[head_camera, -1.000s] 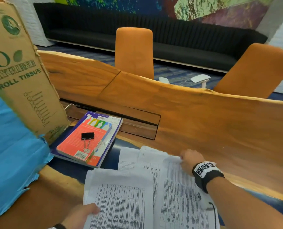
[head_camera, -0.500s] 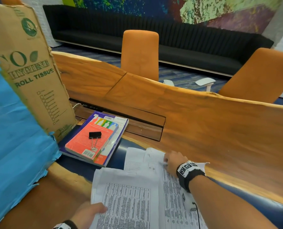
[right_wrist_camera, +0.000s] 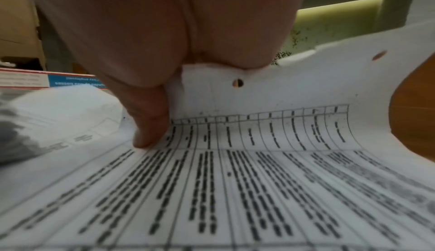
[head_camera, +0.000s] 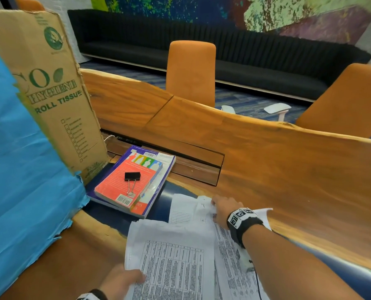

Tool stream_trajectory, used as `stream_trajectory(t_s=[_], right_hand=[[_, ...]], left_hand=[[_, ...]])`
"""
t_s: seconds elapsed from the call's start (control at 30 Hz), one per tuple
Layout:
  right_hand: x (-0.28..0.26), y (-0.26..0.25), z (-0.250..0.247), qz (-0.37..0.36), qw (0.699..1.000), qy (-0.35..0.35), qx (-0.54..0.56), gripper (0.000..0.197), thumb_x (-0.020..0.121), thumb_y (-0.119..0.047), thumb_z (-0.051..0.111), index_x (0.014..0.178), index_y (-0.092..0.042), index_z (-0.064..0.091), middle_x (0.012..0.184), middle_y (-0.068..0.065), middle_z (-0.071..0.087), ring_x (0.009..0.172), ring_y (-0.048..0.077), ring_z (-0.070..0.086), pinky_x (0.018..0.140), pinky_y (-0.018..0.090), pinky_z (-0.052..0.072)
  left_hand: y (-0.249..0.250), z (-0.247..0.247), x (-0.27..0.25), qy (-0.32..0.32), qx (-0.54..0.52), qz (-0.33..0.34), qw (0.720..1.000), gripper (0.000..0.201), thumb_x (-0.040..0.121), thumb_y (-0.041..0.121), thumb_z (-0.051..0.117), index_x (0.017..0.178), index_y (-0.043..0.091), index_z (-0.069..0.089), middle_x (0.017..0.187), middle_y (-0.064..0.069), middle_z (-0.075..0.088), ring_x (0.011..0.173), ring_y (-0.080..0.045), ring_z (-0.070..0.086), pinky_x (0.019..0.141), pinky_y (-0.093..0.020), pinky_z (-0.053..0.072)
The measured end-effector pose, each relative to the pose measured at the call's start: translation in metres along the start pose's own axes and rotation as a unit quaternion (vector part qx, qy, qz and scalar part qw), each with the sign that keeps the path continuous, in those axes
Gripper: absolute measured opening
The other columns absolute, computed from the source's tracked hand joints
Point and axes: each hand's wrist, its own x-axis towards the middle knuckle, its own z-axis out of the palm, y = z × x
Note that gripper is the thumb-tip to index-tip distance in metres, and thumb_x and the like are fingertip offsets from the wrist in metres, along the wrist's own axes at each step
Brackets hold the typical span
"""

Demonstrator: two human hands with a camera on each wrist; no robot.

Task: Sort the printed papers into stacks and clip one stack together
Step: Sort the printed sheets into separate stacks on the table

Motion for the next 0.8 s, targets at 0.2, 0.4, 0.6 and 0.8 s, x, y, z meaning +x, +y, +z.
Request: stream_trajectory(t_s=[0.2, 0.4, 0.6, 0.8], right_hand=[[-0.017, 0.02, -0.002, 0.022, 0.999, 0.003, 0.035, 0.014, 0.088, -0.018, 0.057, 0.097, -0.026, 0.05, 0.097, -0.004, 0.062, 0.095, 0.022, 0.06, 0.092, 0.04, 0.047], [-0.042, 0.06, -0.026, 0.049, 0.986, -0.045, 0.153, 0.011, 0.082, -0.019, 0.072, 0.083, -0.026, 0.065, 0.082, -0.004, 0.066, 0.077, 0.014, 0.064, 0.06, 0.024, 0.05], [-0.023, 0.043, -0.025, 0.073, 0.989, -0.023, 0.128, 0.024, 0.082, -0.024, 0.072, 0.104, -0.02, 0.065, 0.091, -0.002, 0.067, 0.084, 0.015, 0.065, 0.075, 0.032, 0.059], [-0.008, 0.027, -0.008, 0.079, 0.996, -0.016, 0.035, 0.034, 0.087, -0.023, 0.061, 0.119, -0.021, 0.051, 0.104, 0.001, 0.065, 0.098, 0.024, 0.063, 0.091, 0.04, 0.05]], left_hand=[[-0.005, -0.013, -0.007, 0.04, -0.01, 0.036, 0.998, 0.03, 0.074, -0.013, 0.067, 0.101, -0.001, 0.069, 0.094, -0.022, 0.075, 0.096, -0.042, 0.067, 0.091, -0.049, 0.049], [-0.008, -0.043, -0.013, 0.097, -0.025, 0.035, 0.994, 0.019, 0.076, -0.015, 0.065, 0.093, -0.01, 0.069, 0.083, -0.027, 0.073, 0.086, -0.042, 0.067, 0.072, -0.039, 0.049], [-0.007, -0.041, -0.01, 0.103, 0.003, 0.037, 0.994, 0.016, 0.076, -0.015, 0.066, 0.089, -0.008, 0.072, 0.083, -0.023, 0.075, 0.088, -0.04, 0.068, 0.082, -0.04, 0.05], [-0.008, -0.043, -0.006, 0.088, -0.006, 0.034, 0.996, 0.019, 0.078, -0.016, 0.063, 0.092, -0.008, 0.071, 0.085, -0.025, 0.074, 0.089, -0.042, 0.068, 0.081, -0.04, 0.05]])
